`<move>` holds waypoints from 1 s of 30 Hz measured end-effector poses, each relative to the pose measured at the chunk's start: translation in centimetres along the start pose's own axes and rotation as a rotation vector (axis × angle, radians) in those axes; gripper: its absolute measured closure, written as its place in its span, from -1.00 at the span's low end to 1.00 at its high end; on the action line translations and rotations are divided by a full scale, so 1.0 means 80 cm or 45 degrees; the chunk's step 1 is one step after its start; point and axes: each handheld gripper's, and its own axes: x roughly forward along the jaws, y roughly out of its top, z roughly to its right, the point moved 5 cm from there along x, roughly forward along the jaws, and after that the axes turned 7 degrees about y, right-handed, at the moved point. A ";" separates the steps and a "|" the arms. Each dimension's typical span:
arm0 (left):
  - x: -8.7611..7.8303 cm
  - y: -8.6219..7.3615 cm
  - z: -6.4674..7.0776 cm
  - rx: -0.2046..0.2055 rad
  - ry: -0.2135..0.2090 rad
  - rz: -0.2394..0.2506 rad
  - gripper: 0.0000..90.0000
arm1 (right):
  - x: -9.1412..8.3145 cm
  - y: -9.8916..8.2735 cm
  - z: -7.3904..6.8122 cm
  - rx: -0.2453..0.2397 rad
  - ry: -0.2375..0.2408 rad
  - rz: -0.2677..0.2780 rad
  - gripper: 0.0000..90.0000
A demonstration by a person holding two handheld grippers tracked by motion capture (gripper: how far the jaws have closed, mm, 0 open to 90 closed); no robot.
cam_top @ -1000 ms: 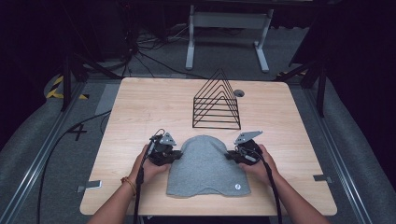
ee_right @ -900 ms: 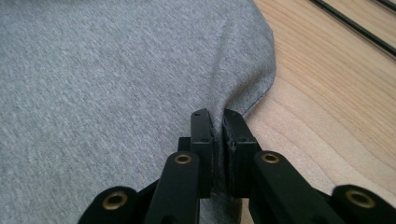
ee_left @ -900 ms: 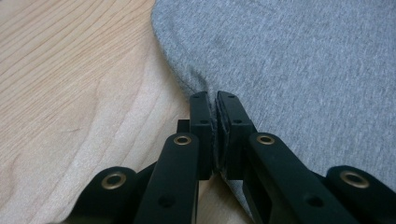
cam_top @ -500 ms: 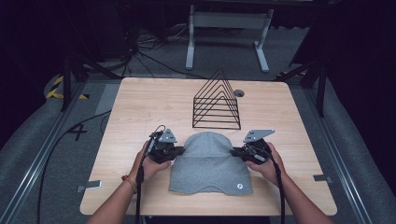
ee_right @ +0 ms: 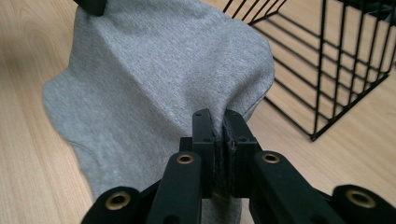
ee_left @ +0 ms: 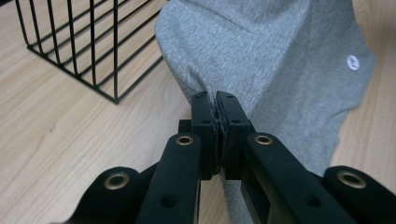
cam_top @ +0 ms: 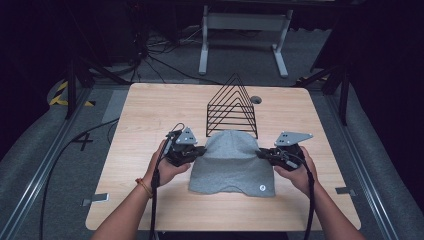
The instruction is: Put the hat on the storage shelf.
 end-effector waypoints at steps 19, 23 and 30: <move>-0.042 0.119 -0.008 0.141 0.007 0.160 0.94 | -0.076 0.073 0.012 -0.071 -0.130 0.122 0.90; -0.050 0.144 -0.011 0.157 0.015 0.203 0.94 | -0.094 0.090 0.017 -0.083 -0.154 0.146 0.90; -0.061 0.189 -0.021 0.167 0.044 0.262 0.94 | -0.116 0.123 0.030 -0.091 -0.179 0.187 0.89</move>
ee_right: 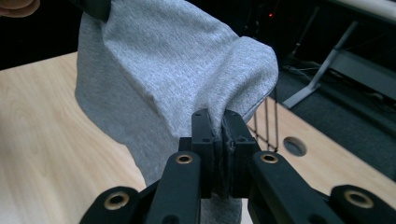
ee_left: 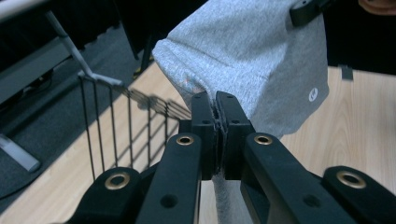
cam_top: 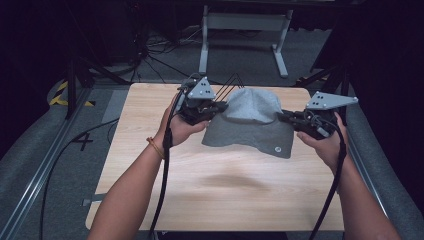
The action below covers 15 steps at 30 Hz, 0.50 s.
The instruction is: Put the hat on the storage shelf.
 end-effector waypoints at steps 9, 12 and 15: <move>0.003 0.041 -0.036 -0.014 0.071 0.027 0.94 | -0.009 0.053 0.032 -0.021 -0.080 0.030 0.89; 0.004 0.051 -0.048 -0.021 0.081 0.033 0.94 | -0.007 0.070 0.042 -0.025 -0.101 0.039 0.89; 0.005 0.061 -0.061 -0.032 0.104 0.042 0.94 | -0.003 0.085 0.054 -0.028 -0.117 0.054 0.89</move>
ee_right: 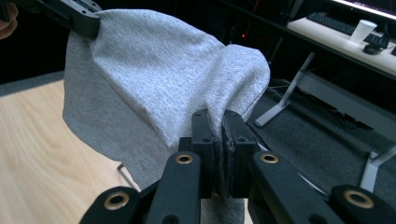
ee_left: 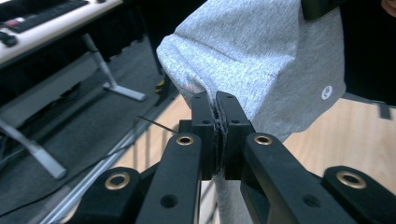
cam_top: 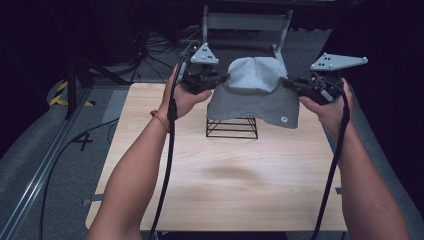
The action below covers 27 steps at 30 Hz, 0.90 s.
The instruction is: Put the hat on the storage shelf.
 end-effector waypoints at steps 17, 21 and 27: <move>0.024 0.023 -0.065 -0.051 0.123 -0.034 0.94 | 0.062 0.039 0.040 0.031 -0.031 0.003 0.90; 0.034 0.013 -0.075 -0.075 0.133 -0.056 0.94 | 0.075 0.035 0.048 0.038 -0.027 -0.005 0.90; 0.048 -0.003 -0.082 -0.111 0.097 -0.051 0.94 | 0.087 0.027 0.055 0.059 -0.018 -0.019 0.90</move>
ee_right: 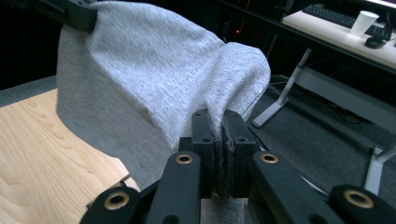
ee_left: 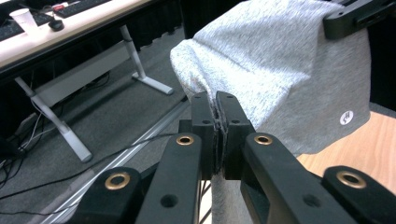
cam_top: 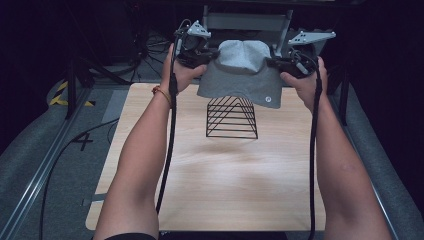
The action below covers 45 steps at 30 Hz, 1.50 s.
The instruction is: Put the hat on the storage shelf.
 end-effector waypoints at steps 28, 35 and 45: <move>-0.037 -0.018 0.026 0.005 -0.096 0.072 0.94 | -0.025 -0.013 -0.027 -0.047 0.064 0.030 0.89; -0.040 -0.021 0.035 0.028 -0.127 0.074 0.94 | -0.029 -0.015 -0.032 -0.048 0.069 0.028 0.89; -0.025 -0.059 0.036 0.000 -0.131 0.017 0.93 | -0.015 -0.035 -0.039 -0.071 0.087 -0.033 0.89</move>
